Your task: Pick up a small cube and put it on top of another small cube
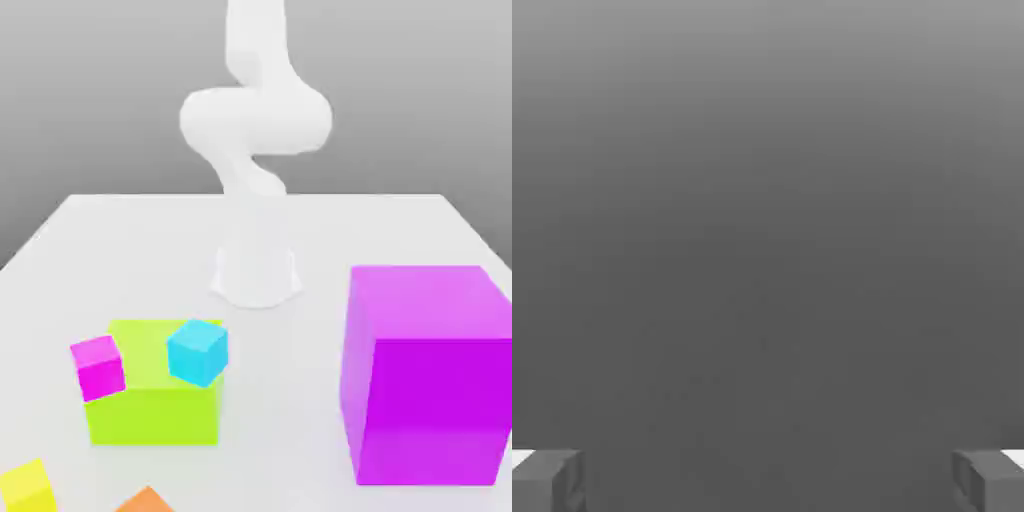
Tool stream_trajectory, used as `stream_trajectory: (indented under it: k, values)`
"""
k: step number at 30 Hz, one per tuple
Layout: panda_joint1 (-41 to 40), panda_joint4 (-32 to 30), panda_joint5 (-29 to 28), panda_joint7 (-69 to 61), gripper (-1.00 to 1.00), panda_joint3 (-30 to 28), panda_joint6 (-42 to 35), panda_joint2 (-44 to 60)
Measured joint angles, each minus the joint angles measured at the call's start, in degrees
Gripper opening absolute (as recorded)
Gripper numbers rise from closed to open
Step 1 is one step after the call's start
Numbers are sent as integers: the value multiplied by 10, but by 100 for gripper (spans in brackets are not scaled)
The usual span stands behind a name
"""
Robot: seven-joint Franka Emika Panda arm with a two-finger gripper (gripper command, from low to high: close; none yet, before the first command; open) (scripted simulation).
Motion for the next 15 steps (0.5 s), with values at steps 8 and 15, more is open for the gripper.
stream_trajectory:
  k: [8,15]
  values:
    - [-49,9,-19,90,0,17,45,170]
    - [-77,18,-35,168,0,18,84,315]
